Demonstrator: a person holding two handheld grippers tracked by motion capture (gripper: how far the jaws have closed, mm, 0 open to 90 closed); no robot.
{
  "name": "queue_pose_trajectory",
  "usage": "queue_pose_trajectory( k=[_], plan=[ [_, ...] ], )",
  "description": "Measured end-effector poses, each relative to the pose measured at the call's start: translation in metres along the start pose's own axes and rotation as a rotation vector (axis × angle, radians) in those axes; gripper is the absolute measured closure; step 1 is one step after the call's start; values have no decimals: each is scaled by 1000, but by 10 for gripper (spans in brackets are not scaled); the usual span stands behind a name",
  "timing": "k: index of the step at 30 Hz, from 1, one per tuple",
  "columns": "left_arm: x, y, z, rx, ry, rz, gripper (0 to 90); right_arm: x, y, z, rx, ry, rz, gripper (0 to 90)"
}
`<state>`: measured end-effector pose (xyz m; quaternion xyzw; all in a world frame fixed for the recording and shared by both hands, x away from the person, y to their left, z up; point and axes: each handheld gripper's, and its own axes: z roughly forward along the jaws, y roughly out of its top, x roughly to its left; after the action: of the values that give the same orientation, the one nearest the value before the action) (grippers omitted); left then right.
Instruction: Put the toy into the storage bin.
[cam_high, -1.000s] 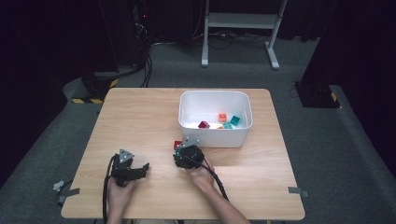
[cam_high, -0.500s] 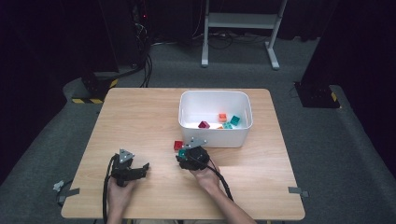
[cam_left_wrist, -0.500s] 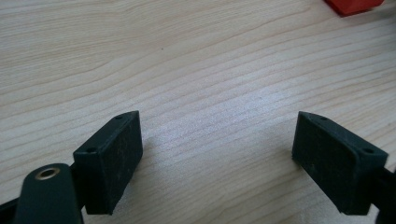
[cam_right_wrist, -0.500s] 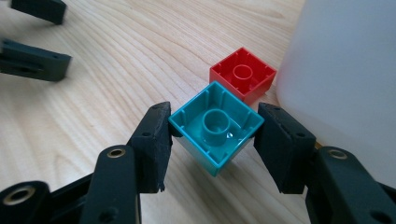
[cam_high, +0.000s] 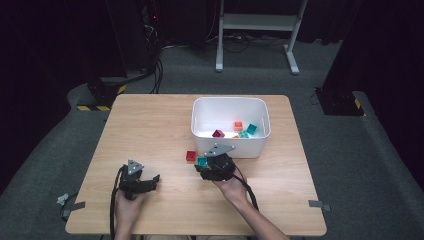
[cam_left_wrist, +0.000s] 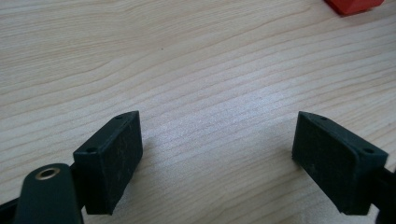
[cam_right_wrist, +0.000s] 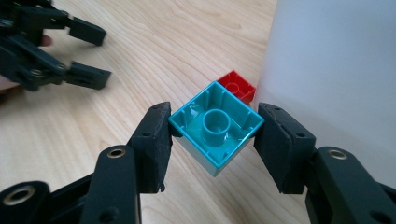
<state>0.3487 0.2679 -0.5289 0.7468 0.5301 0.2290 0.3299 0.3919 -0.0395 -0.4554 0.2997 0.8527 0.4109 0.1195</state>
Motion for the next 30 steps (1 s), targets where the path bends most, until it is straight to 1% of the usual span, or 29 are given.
queue_pose_trajectory(
  k=[3,7,8,15,20,23,27,30],
  plan=[
    [0,0,0,1,0,0,162,-4,7,-14,4,25,-2,471],
    [0,0,0,0,0,0,162,-9,12,-28,-14,35,11,471],
    [0,0,0,0,0,0,162,-10,13,-32,-20,32,1,471],
    [0,0,0,0,0,0,162,-14,25,-59,-58,4,-22,471],
    [0,0,0,0,0,0,162,-22,35,-77,-81,-10,-16,471],
    [0,0,0,0,0,0,162,-29,41,-87,-102,-16,0,471],
    [0,0,0,0,0,0,162,-38,46,-96,-120,-33,13,471],
    [0,0,0,0,0,0,162,-44,50,-100,-121,-49,23,471]
  ],
)
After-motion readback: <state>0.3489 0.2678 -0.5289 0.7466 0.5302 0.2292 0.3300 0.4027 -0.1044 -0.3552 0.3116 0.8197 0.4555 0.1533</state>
